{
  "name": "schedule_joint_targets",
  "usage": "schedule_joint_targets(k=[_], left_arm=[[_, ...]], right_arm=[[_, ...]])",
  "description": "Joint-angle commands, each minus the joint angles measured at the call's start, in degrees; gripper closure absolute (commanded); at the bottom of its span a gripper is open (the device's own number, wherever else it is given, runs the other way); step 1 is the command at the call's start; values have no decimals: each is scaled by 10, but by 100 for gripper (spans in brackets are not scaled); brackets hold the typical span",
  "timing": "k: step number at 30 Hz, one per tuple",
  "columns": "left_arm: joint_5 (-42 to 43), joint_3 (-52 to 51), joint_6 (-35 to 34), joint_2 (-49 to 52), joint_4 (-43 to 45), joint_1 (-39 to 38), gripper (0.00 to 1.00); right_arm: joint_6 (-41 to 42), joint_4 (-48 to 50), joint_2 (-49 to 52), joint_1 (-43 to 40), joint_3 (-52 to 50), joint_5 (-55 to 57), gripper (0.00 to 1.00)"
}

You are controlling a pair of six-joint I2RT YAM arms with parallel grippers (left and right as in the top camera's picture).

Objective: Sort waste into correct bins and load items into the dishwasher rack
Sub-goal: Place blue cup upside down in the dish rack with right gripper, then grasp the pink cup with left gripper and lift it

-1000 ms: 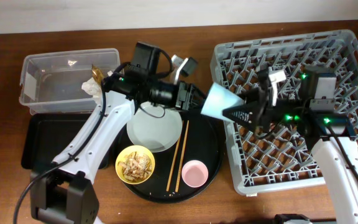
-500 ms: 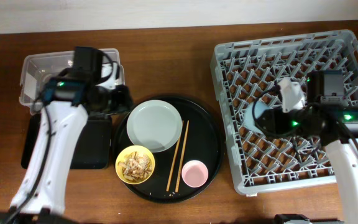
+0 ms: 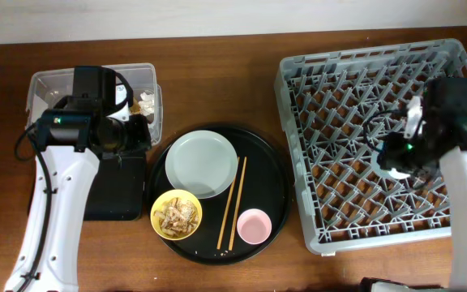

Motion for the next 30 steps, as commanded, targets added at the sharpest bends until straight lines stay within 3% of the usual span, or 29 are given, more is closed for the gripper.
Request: schedule_joint_targets(k=[1,4,7,9,11,16,18,21,30], left_arm=[[-6,0,9,-8,-1,2,49],[-4,0,9,-8,-1,2,48],[-1,0,9,-8,-1,2,48],[12,0,9,-8,-1,1,48],[14,0,9,-8,-1,-3,48],[29,0,9,-8,-1,-47,48],[28,-3,9,-7,-1,-80,40],[29,-19,9,-2,-1,-127,36],[53,-116,9,49,28,-287,36]], right_arm=[[4,5,52,-4,11,-10,50],[4,13,100,-4,11,-14,48],[4,24,133,-4,11,-25,38],[4,27,148,-4,11,-30,13],[5,26,150,-4,11,-32,1],[5,4,145,-4,11,-44,1],[5,-4,127,-4,11,-45,1],[5,-8,79,-4,11,-54,1],[5,-13,-61,-4,11,-72,1]])
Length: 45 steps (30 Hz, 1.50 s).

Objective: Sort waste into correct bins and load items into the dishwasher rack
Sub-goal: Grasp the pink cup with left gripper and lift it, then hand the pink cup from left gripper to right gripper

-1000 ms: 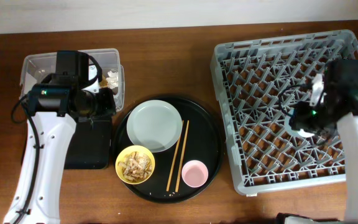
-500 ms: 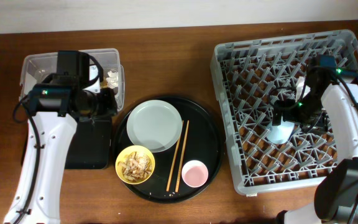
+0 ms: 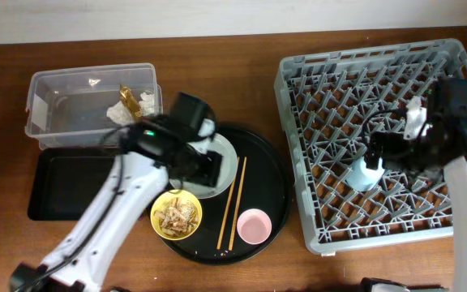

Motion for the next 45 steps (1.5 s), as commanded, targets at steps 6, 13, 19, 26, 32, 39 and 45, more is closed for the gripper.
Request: schedule_joint_targets(k=[6,13,19,26,32,39,45], left_arm=[[33,-83,7,66,53,-124,37],[33,-105,5,120,124,-152,76],[0,-89,5,122,131,-148,100],[39,-7,-19,32,146,-6,100],[409,-9,-105,42,293,149,100],[646,-9,-123,81,410,152,100],[698,-9,-132,80,438,129,100]], right_arm=[[3,-4,-8,-4,7,-16,1],[3,-5,-8,-4,7,-16,1],[3,-4,-8,-4,7,-16,1],[3,11,-7,-4,7,-14,1],[-108,24,16,-1,5,-288,1],[-268,28,93,82,5,-589,1],[-296,92,139,151,5,-683,1]])
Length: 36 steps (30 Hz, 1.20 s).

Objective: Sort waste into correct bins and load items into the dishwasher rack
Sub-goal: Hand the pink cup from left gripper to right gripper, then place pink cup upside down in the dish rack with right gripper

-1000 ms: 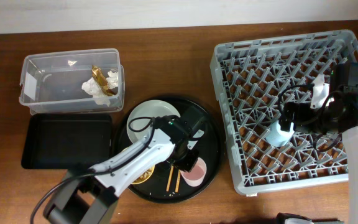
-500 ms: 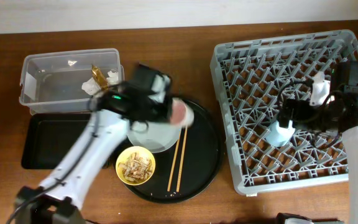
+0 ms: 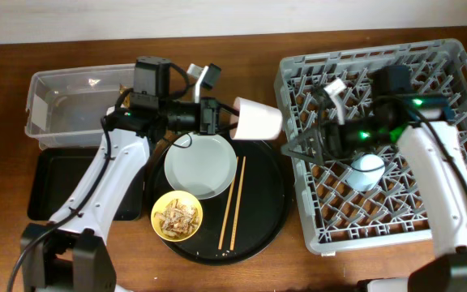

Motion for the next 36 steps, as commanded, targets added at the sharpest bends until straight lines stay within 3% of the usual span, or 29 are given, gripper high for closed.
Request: schedule_joint_targets(k=[1,3,10,19,25,26,27,29,33,36], left_arm=[[73,5,-6,3,6,-17,100],[73,5,-6,3,7,-22,100],[73,5,-6,3,7,-28,100],[73,5,-6,3,7,-28,100],[73,5,-6,3,7,-28,100],[70,5,-5,3,7,-28,94],[63,5,-2,3,6,-28,79],[33,5,9,3,0,-28,62],[-169,5,80,3,-120,-21,54],[-268,5,110,-1,-194,0,54]], right_arm=[[-29,41,19,39,5,-108,1],[-29,66,21,57,5,-127,0],[-29,104,21,72,5,-128,15],[-29,143,21,72,5,-128,26],[-29,148,21,72,5,-128,43],[-29,148,21,72,5,-124,44],[-29,148,21,72,5,-115,47],[-21,146,21,72,5,-86,49],[21,111,18,60,7,62,51],[21,67,7,29,7,120,51]])
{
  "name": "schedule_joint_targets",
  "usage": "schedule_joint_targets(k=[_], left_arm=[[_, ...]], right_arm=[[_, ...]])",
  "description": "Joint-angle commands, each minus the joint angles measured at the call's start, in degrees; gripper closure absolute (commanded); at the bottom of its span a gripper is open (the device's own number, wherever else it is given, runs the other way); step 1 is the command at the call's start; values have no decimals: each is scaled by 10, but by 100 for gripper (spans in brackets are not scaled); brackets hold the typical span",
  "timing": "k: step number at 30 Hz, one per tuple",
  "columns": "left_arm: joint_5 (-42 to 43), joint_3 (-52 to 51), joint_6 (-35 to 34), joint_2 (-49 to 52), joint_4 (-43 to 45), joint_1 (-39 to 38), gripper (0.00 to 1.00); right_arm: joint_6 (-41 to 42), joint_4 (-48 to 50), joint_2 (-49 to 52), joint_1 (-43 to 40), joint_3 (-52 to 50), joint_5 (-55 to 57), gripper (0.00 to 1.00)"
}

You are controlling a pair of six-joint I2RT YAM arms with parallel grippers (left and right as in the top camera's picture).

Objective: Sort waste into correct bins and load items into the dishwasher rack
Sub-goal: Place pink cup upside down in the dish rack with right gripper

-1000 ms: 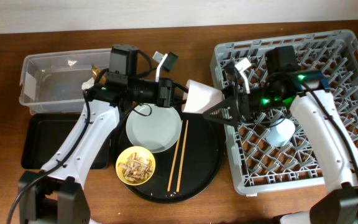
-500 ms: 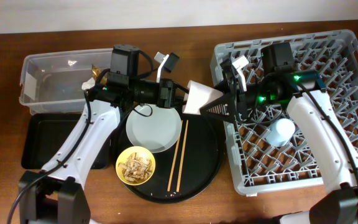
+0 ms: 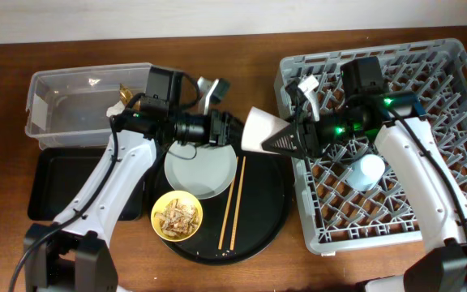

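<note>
A pale pink cup [image 3: 259, 130] hangs on its side above the back right edge of the round black tray [image 3: 274, 219]. My left gripper [image 3: 232, 130] is shut on the cup's left end. From the rack side, my right gripper [image 3: 280, 140] reaches in and its fingers touch the cup's right end; how its jaws stand does not show. On the tray lie a pale green plate [image 3: 197, 166], a yellow bowl of food scraps [image 3: 176, 215] and a pair of chopsticks [image 3: 233, 203]. A white cup [image 3: 369, 170] stands in the grey dishwasher rack [image 3: 428, 211].
A clear plastic bin [image 3: 63, 109] with wrappers [image 3: 124, 96] in it stands at the back left. In front of it lies a black rectangular bin [image 3: 63, 186]. The brown table [image 3: 258, 57] runs on behind the tray.
The pink cup in my left gripper has shifted slightly down and right. My right gripper has moved left from over the rack's left edge and now touches the cup.
First my left gripper was over the clear bin, the right held a white cup over the rack, and the pink cup stood on the tray. Then the left was over the tray and the white cup sat in the rack. Later the left held the pink cup up; now both grippers meet at it.
</note>
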Motion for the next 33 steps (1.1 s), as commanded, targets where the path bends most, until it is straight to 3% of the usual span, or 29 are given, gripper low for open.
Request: schedule_joint_targets(k=[1,4,7,9,16,33], left_arm=[[-192,2,71,-4,-71,34,54],[-276,2,95,-25,-129,71,54],[-378,2,97,-72,-171,120,54],[-400,2,97,-94,-180,139,54],[-432,2,97,-139,-200,163,53],[-432,2,96,-139,-209,163,53]], right_arm=[[9,-49,-18,-47,7,127,51],[10,-122,-34,-104,18,210,52],[77,-213,-38,-177,52,354,56],[113,-233,-38,-202,64,393,57],[215,-264,-38,-247,102,544,57],[259,-230,-23,-247,126,619,58]])
